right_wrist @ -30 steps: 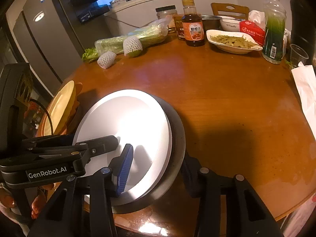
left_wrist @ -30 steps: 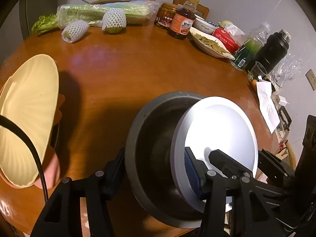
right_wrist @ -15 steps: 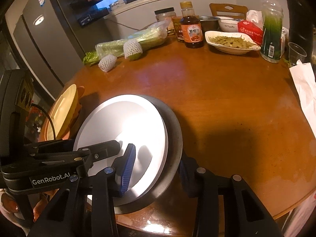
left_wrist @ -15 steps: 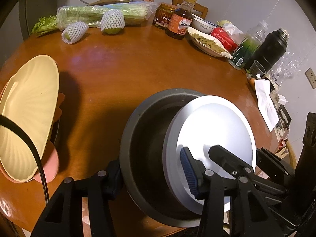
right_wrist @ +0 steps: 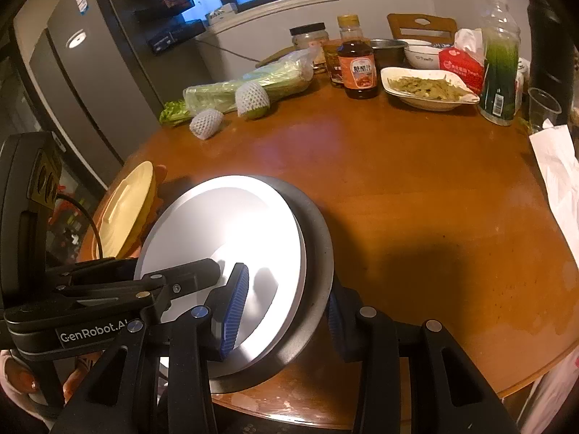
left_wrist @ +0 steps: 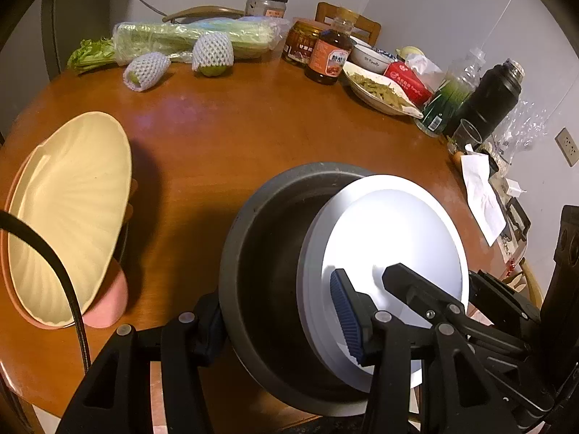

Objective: Organize plates and bowls
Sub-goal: 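Carry the steel bowl with both grippers over the shell-and-pink plate stack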

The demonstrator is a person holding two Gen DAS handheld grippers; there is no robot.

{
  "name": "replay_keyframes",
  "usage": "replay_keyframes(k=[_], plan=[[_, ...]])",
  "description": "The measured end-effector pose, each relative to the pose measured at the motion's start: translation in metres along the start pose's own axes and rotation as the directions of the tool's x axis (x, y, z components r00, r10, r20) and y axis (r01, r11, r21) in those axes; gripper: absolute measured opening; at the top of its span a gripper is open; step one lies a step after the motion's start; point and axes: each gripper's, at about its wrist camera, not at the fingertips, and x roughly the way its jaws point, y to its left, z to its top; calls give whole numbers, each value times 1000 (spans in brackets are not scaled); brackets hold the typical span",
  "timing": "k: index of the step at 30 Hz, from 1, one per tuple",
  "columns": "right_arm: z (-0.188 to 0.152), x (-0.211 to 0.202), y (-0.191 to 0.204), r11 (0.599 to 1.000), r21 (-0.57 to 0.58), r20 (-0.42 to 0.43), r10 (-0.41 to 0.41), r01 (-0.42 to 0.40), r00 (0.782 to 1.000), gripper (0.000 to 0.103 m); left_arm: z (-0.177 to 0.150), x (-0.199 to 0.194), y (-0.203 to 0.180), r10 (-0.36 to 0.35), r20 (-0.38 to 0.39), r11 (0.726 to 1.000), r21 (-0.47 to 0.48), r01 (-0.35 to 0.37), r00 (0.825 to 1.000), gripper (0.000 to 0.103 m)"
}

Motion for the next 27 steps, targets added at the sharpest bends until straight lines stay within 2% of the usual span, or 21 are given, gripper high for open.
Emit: replay_keyframes(k=[10,27], plan=[[3,-6,16,1000,-29,17,7,-6,1000,42,-2,-16,9,6,31,1000,-11,-6,1000,51],[19,-4,65,992,-119,38,48,-43,998,41,-6,-51,50,26,95,997,-77,-19,995,51]])
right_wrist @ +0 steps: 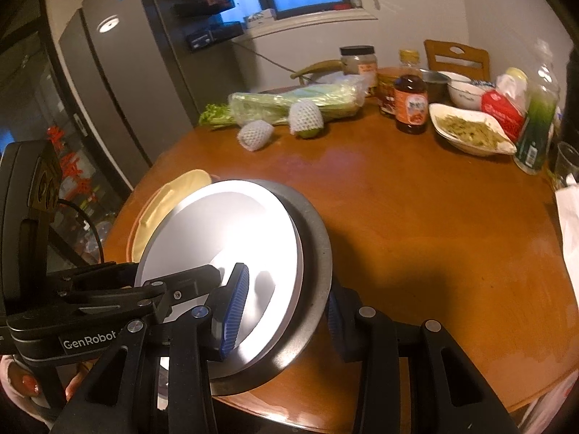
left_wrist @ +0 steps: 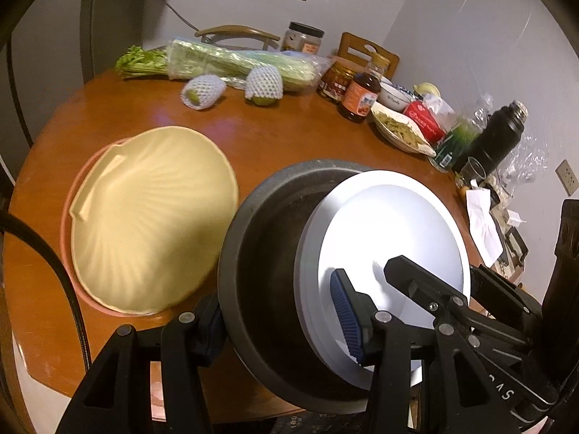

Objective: Organize plates and bowls
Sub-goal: 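Carry the steel bowl with both grippers over the shell-and-pink plate stack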

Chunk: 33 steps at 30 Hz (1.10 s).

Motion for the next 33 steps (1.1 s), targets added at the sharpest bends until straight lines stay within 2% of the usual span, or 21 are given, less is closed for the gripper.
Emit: replay_keyframes(k=[16,33], plan=[[20,18,45,996,-75,-3,38,-38,999,41,6,-25,45,29,53,998,-63,-25,998,51],[29,30,69,991,-121,-11,49,-50,999,41,9,-35,67,41,85,995,-94,-33,996,51]])
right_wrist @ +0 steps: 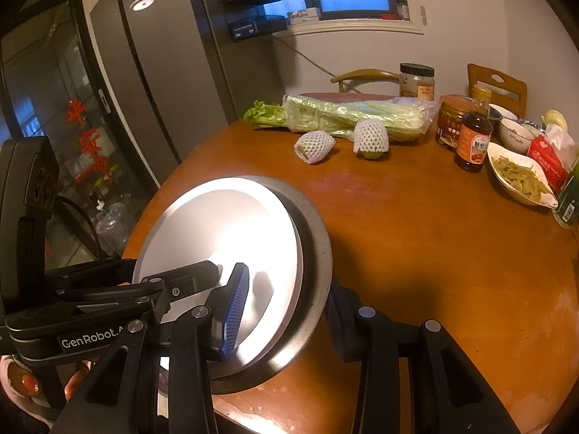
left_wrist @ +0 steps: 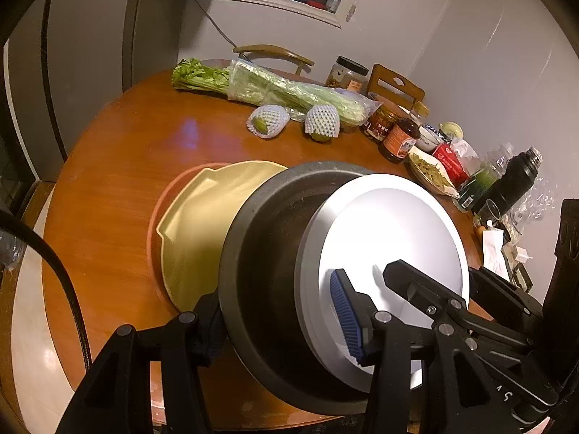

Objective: Organize plates and bowls
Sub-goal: 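Carry the steel bowl with both grippers over the shell-and-pink plate stack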

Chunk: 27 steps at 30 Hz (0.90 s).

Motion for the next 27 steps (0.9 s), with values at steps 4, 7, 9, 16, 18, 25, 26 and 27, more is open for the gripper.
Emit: replay_keyframes(k=[4,7,9,16,18,25,26,27], plan=[[5,3,5,1000,-7,0,-1,1,1000,41,4,-1,6,0,5,1000,-4,0,1000,51],[9,6,9,1000,-13,-1,-2,2,1000,41,7,-3,10,0,7,1000,-7,0,1000,51],[11,7,11,1000,-16,-1,-4,4,1000,41,10,-3,13,-1,8,1000,-6,1,1000,51],[19,11,22,1000,-15,8,-5,5,1000,41,20,-8,22,-2,14,1000,5,2,1000,51],[21,12,24,1000,-15,11,-7,7,1000,41,22,-9,24,-3,11,1000,5,3,1000,51],[27,18,34,1000,-15,17,-9,10,1000,41,25,-11,35,-5,9,1000,3,5,1000,51],[28,19,36,1000,-17,15,-10,10,1000,41,25,-12,37,-4,10,1000,0,4,1000,51],[29,21,37,1000,-16,13,-9,10,1000,41,24,-11,40,-2,10,1000,-1,2,1000,51]])
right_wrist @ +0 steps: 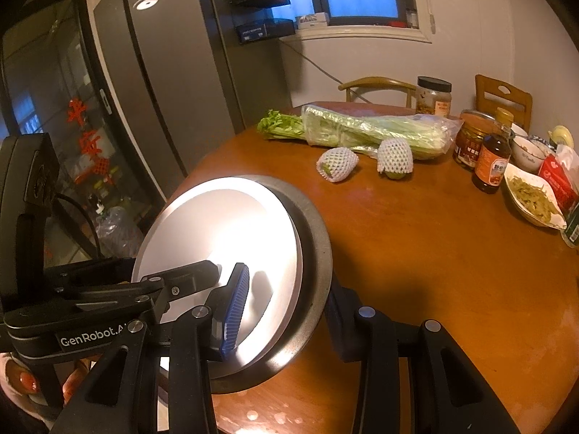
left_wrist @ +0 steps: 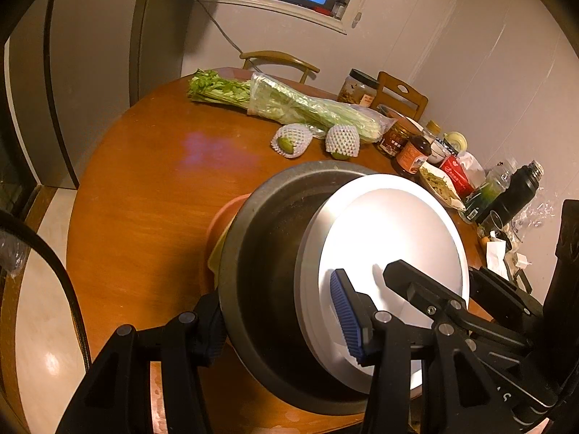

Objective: Organize plates and bowls
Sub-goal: 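Carry the steel bowl with both grippers over the shell-and-pink plate stack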

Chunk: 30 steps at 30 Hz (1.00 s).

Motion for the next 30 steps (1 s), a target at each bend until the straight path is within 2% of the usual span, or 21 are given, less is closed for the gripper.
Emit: replay_keyframes(k=[11,30], plan=[[-1,19,15,1000,-20,-39,9,-10,999,41,-6,6,20,23,-9,999,-33,-24,1000,51],[-7,32,5,1000,-18,-60,-17,16,998,41,-5,27,12,66,-35,998,-5,-66,997,51]])
